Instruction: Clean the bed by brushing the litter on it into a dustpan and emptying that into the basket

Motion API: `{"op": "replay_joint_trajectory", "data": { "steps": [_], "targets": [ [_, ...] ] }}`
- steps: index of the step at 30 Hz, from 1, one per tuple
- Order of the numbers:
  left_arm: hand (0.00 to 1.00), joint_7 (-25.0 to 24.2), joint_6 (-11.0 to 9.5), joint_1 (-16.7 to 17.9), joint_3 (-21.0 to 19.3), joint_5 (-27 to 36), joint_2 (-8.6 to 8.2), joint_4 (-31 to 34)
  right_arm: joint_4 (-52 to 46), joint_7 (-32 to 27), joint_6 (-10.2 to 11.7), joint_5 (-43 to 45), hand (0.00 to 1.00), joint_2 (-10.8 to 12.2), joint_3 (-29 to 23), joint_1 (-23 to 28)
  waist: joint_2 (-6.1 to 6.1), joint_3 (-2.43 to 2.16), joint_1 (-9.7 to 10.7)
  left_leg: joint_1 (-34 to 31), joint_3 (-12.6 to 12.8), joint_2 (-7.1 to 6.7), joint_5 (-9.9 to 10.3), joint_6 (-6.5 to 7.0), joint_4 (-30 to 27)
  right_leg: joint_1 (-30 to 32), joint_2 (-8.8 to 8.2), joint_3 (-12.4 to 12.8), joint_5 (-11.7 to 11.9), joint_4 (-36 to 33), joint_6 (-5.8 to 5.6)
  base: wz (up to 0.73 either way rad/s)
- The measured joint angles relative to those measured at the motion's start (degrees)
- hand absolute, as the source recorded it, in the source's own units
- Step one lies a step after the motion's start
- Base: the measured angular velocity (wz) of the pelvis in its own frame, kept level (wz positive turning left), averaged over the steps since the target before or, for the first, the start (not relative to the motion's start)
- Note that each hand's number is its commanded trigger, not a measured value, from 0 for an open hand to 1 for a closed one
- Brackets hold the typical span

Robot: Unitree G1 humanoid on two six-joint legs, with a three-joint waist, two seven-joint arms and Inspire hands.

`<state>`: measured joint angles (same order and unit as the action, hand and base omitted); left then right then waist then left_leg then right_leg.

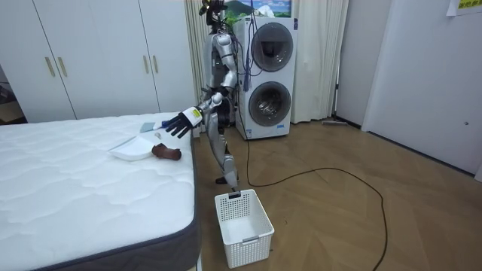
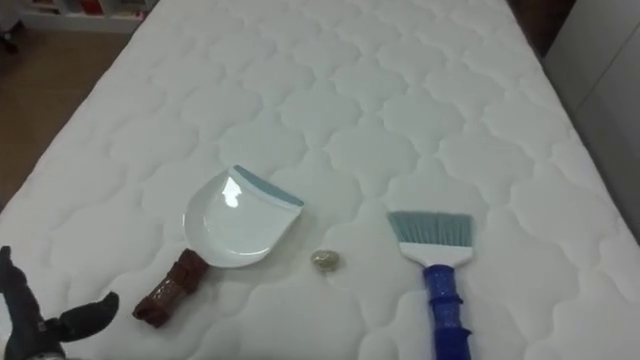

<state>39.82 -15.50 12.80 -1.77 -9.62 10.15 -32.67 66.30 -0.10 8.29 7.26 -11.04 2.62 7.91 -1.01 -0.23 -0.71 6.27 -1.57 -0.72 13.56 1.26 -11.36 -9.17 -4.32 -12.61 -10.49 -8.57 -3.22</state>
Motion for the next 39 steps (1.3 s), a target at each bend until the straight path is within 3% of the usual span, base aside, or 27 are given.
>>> {"op": "replay_joint_trajectory", "data": {
  "steps": [9,17,21,27,32,39],
  "targets": [
    [0.00,-2.3,0.1,-2.7,0.3,0.0,0.05,-1.2,0.0,0.2,0.4,1.3,0.00,0.0,0.5,-0.2,0.17,0.33,0.8,-0.4,0.4,0.07,0.0,-0.03,-0.2,0.4,0.00,0.1,0.0,0.0,-0.01,0.00],
    [0.00,-5.4,1.4,-3.6,0.7,0.0,0.11,-3.3,-0.2,0.3,0.4,0.9,0.00,-0.1,0.5,-1.0,0.41,0.25,1.2,-2.4,0.8,0.07,0.0,-0.03,-0.5,2.6,0.00,0.7,0.1,-0.1,0.10,-0.03],
    [0.00,-6.9,1.7,-7.1,2.5,0.6,1.17,-8.2,0.0,0.3,0.5,0.2,0.00,-0.7,0.6,-2.6,0.68,0.34,2.5,-5.4,0.8,0.06,-0.1,-0.01,-1.8,5.4,-0.05,0.9,0.2,-0.5,0.35,-0.01],
    [0.00,-7.2,1.7,-10.3,3.2,0.9,1.33,-12.4,-1.8,0.2,0.6,0.0,0.00,-0.9,0.5,-2.9,1.30,0.45,3.7,-7.2,1.0,0.12,-0.1,-0.02,-2.0,7.5,-0.06,1.1,0.2,-1.1,0.36,-0.03],
    [0.00,-8.1,1.9,-10.6,3.8,0.9,1.33,-12.6,-1.7,-0.1,1.0,0.5,0.00,-1.1,0.6,-3.6,1.18,0.24,3.8,-8.6,1.4,0.22,-0.2,-0.05,-2.0,9.2,-0.03,1.5,0.3,-1.2,0.40,-0.03],
    [0.00,-10.9,2.7,-13.3,5.8,0.9,1.35,-16.8,-1.4,-0.6,1.1,1.2,0.00,-1.3,1.8,-5.1,0.62,0.40,3.5,-10.7,1.7,0.38,-0.3,-0.10,-2.1,11.5,0.09,1.7,0.4,-1.4,0.63,-0.02]
  ]
}}
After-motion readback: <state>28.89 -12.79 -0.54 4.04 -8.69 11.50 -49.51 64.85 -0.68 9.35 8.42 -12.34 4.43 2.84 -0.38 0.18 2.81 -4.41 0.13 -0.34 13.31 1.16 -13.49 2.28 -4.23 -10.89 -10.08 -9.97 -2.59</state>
